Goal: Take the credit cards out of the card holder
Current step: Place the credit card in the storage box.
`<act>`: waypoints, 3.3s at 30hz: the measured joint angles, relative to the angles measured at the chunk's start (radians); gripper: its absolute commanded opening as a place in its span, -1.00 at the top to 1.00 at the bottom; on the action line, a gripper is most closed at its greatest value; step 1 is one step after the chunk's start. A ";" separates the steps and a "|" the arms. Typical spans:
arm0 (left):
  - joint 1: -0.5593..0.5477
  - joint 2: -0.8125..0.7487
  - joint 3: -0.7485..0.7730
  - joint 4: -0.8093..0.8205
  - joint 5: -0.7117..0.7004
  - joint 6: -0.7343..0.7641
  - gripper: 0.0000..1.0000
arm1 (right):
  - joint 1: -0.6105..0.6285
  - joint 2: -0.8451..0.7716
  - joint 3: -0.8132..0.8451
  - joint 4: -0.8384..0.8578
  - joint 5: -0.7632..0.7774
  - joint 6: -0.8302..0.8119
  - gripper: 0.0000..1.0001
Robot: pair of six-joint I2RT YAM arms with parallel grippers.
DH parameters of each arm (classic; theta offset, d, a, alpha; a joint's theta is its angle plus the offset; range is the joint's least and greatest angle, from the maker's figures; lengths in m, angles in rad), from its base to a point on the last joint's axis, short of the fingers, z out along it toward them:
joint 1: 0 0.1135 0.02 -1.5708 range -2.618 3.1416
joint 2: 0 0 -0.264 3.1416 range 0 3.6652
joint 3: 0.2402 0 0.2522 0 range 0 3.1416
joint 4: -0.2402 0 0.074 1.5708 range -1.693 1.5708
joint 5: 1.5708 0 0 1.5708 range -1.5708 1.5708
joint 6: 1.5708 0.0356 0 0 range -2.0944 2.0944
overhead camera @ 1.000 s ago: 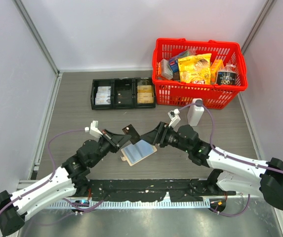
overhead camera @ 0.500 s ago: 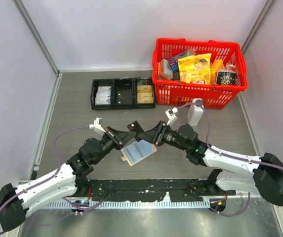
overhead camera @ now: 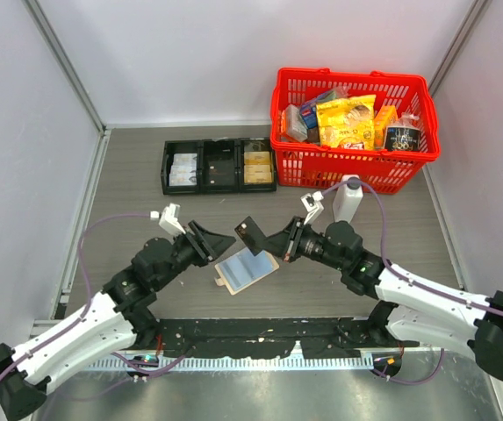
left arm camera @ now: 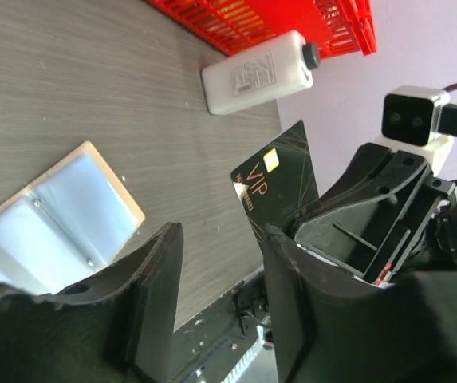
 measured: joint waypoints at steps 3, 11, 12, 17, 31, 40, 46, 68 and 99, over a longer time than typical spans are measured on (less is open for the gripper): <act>0.035 -0.011 0.119 -0.161 0.018 0.144 -0.32 | -0.011 -0.056 0.027 -0.100 -0.003 -0.069 0.98; 0.096 0.098 0.359 -0.356 0.186 0.465 -0.46 | -0.026 -0.122 0.092 -0.266 -0.092 -0.218 0.98; 0.100 0.114 0.363 -0.357 0.222 0.496 -0.46 | -0.026 -0.122 0.097 -0.277 -0.107 -0.229 0.98; 0.123 0.182 0.357 -0.353 0.408 0.602 -0.43 | -0.026 -0.123 0.100 -0.299 -0.170 -0.272 0.98; 0.262 0.223 0.273 -0.094 0.825 0.605 -0.15 | -0.026 -0.155 0.100 -0.285 -0.258 -0.290 0.98; 0.267 0.236 0.256 -0.022 0.910 0.573 0.48 | -0.026 -0.156 0.099 -0.259 -0.268 -0.290 0.98; 0.284 0.238 0.250 -0.004 0.922 0.559 1.00 | -0.027 -0.162 0.084 -0.250 -0.254 -0.293 0.96; 0.488 0.588 0.462 -0.055 0.340 0.533 1.00 | -0.033 -0.212 0.001 -0.419 0.278 -0.333 -0.59; 0.563 1.339 0.994 -0.086 0.207 0.482 0.04 | -0.033 -0.216 -0.010 -0.480 0.399 -0.406 -0.61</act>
